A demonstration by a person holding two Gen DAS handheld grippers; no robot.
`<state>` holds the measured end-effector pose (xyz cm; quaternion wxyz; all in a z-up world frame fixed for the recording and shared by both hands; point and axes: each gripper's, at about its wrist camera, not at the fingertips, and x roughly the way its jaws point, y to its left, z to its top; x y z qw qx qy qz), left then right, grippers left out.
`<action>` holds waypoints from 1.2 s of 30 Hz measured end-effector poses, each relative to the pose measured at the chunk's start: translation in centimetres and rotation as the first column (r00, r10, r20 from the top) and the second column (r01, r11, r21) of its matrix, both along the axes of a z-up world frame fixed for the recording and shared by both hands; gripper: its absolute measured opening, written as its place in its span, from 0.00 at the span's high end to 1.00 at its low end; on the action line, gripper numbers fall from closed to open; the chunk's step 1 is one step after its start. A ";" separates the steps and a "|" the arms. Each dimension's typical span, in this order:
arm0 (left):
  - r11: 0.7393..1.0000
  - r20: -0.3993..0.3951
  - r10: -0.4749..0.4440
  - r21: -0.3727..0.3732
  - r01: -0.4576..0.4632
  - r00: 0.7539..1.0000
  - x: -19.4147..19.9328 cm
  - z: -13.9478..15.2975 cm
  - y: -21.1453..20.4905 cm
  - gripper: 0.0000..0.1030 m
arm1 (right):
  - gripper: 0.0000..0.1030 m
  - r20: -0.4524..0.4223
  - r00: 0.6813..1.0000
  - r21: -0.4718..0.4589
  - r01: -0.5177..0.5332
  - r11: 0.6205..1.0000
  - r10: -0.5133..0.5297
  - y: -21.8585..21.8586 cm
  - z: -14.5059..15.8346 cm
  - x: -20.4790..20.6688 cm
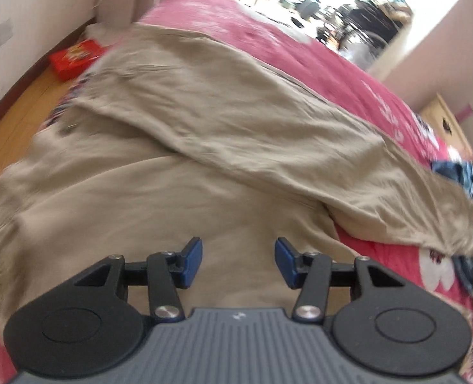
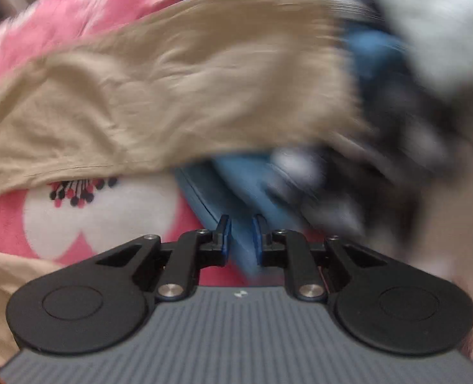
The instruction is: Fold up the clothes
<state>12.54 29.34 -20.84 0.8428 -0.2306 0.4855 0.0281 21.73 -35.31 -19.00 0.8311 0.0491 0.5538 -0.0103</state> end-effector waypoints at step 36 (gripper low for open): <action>0.802 -0.072 0.525 -0.292 -0.521 0.848 -15.9 -4.7 9.7 0.78 | 0.71 -0.343 0.656 0.746 0.625 0.229 -0.672 -1.4 -12.6 -29.0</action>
